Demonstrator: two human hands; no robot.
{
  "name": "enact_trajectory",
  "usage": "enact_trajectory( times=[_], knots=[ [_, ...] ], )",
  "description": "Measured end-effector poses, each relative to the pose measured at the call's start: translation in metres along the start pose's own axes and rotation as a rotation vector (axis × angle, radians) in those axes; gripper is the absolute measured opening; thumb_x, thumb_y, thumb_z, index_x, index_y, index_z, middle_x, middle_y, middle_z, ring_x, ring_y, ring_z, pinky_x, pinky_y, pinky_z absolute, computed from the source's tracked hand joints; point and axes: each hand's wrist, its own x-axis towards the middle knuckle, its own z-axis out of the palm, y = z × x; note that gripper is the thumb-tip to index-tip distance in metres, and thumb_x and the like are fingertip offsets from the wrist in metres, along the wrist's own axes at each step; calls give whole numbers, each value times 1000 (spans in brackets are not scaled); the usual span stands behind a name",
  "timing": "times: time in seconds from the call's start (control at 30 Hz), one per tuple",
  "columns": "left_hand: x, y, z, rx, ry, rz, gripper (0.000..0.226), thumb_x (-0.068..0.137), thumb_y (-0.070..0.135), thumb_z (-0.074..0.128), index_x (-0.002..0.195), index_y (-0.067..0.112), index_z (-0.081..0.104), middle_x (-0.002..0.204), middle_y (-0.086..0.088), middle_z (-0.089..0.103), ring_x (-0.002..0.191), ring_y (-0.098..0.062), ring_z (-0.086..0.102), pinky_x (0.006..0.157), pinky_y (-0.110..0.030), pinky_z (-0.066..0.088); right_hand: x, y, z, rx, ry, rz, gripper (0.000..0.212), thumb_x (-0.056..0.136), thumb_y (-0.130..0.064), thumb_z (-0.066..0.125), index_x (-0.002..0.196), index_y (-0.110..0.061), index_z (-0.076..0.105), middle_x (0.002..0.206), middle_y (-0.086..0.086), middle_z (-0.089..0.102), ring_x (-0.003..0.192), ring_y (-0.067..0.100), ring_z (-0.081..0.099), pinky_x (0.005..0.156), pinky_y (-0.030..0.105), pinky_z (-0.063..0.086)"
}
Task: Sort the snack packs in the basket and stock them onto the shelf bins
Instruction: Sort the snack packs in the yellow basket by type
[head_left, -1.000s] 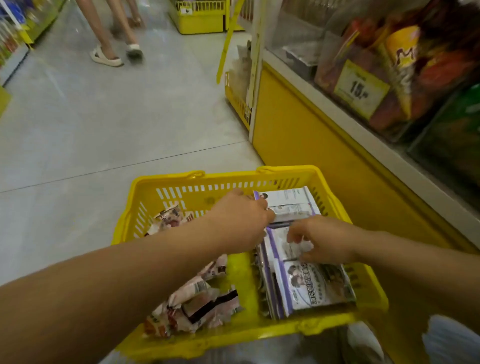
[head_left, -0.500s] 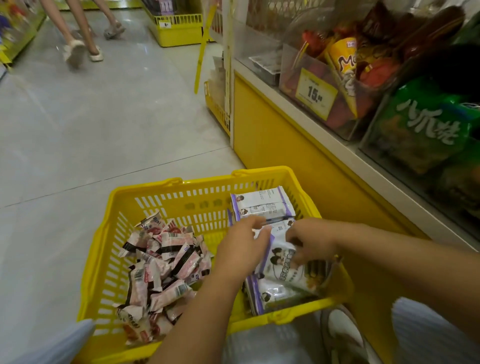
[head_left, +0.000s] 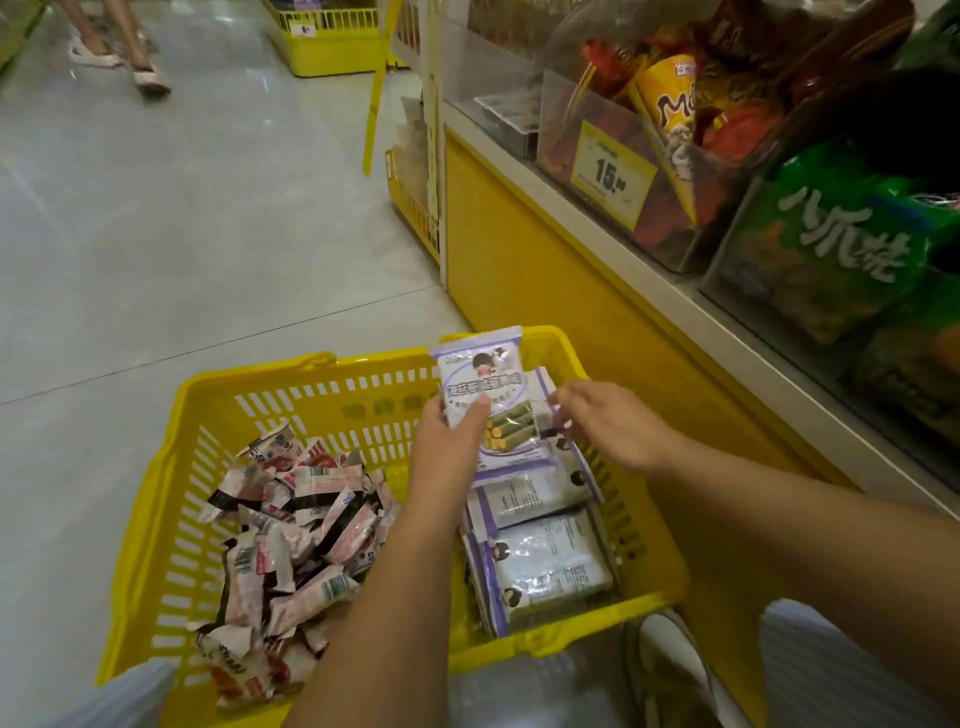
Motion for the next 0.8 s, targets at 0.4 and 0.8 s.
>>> enact_trajectory(
  times=[0.4,0.8],
  knots=[
    [12,2,-22,-48,49,16,29,91,32,60,120,29,57,113,7,68,105,-18,64,93,-46,50,7,53,34,-1040,-98,-514,80,76,-50,70,140,-27,29,142,0,39,127,23,35,104,37,29],
    [21,28,-52,-95,352,268,33,94,31,54,127,25,51,115,10,62,103,-8,59,78,-24,45,-14,-14,-25,287,19,-141,25,93,-12,54,116,-23,51,118,12,56,96,20,60,75,22,50]
  ],
)
